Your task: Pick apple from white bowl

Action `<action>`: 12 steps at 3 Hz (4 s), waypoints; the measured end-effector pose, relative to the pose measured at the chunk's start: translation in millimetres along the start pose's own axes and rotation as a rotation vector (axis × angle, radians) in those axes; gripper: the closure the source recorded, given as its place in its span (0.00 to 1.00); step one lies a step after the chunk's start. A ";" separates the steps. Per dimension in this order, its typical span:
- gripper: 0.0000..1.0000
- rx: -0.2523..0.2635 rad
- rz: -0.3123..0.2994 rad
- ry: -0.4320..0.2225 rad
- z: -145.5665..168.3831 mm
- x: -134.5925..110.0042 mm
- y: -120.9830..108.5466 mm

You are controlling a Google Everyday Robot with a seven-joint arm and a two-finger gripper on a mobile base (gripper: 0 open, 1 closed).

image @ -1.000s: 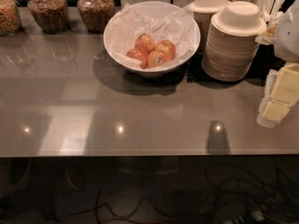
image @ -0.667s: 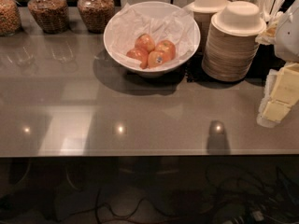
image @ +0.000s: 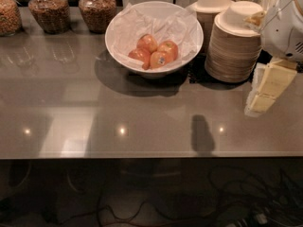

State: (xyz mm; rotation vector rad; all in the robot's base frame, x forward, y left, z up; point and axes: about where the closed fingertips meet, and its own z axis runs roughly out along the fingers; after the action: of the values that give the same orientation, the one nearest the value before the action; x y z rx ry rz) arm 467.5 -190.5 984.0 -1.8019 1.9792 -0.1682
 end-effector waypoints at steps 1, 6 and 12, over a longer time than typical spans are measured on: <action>0.00 0.027 -0.111 -0.059 16.8 -36.7 -22.2; 0.00 0.130 -0.190 -0.168 84.1 -156.9 -127.4; 0.00 0.110 0.305 -0.099 145.1 -130.8 -170.7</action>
Offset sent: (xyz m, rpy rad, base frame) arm 0.0940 0.1301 0.0060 0.0220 -0.0922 0.2536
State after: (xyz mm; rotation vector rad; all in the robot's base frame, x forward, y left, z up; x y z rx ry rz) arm 687.6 -56.7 953.4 -1.3935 2.0996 -0.0859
